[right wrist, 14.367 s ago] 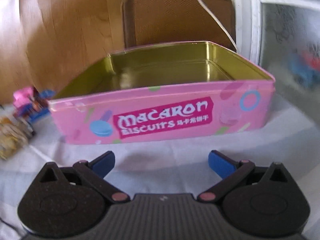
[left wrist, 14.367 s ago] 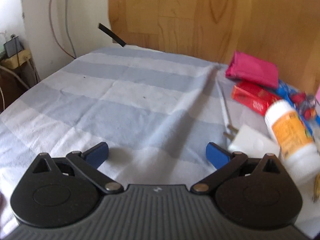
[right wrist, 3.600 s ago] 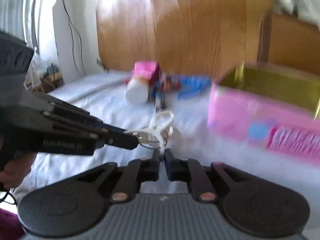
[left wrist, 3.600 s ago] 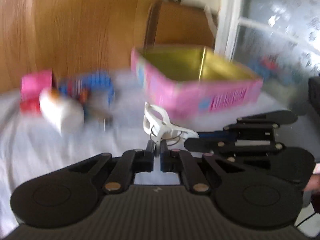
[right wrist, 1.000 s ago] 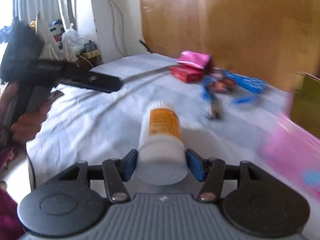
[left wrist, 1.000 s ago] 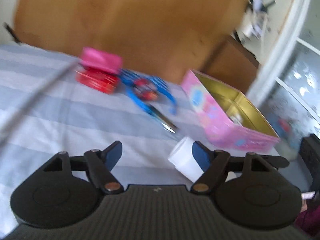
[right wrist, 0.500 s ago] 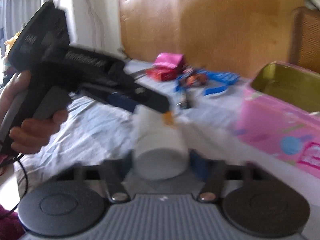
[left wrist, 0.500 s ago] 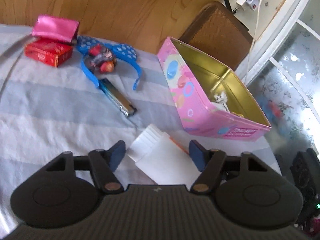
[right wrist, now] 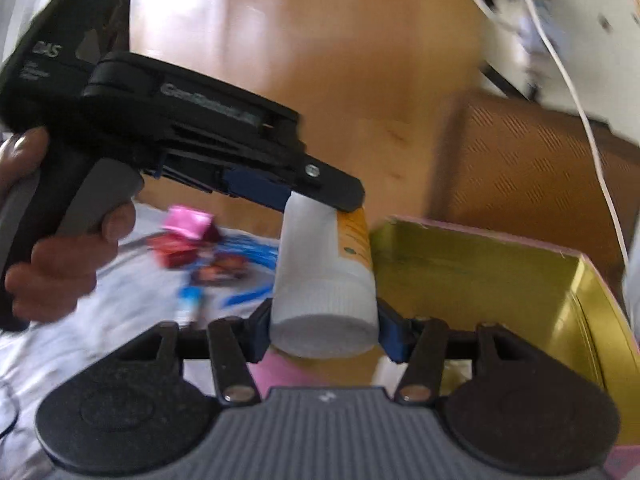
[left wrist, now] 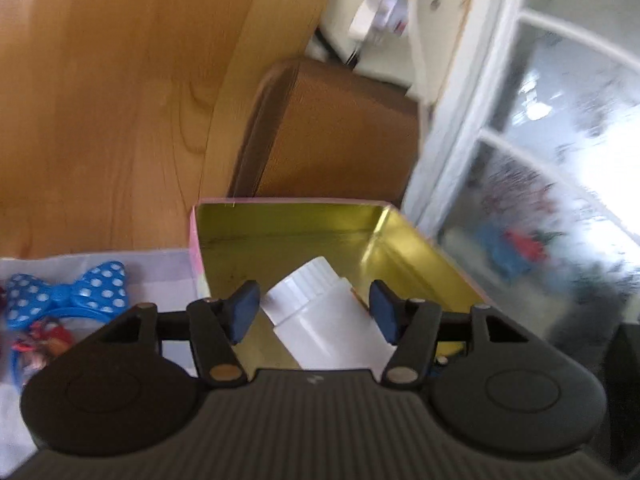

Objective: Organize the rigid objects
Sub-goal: 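Lower the bottle into the pink tin and open the left gripper, then grasp the pink pouch with the right gripper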

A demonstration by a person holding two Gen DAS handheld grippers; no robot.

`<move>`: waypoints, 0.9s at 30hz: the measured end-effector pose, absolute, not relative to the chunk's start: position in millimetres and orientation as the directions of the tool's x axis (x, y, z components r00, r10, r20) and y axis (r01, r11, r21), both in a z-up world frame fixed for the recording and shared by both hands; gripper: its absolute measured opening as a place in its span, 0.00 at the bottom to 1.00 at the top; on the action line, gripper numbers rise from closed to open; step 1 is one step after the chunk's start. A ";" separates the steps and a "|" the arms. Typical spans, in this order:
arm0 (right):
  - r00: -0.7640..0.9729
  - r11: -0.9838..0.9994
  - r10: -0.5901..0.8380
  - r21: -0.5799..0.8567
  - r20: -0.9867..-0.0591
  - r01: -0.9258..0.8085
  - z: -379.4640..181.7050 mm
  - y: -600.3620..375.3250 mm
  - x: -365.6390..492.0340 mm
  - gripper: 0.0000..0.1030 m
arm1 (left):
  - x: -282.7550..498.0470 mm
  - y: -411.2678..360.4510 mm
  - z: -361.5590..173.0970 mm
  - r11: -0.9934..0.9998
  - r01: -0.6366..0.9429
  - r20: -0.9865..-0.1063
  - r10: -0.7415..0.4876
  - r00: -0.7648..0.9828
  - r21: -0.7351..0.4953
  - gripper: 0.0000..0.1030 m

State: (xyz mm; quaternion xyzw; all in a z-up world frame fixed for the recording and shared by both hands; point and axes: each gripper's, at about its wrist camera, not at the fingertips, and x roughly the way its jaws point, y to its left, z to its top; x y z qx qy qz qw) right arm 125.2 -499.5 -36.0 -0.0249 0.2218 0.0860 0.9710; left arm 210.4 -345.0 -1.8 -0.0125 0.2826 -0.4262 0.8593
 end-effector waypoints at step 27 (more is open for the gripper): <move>0.876 0.873 0.476 0.161 -0.079 -0.460 23.6 -402.0 66.5 0.69 | 112.3 40.0 104.3 0.996 0.056 -0.222 -0.071 0.973 -0.072 0.64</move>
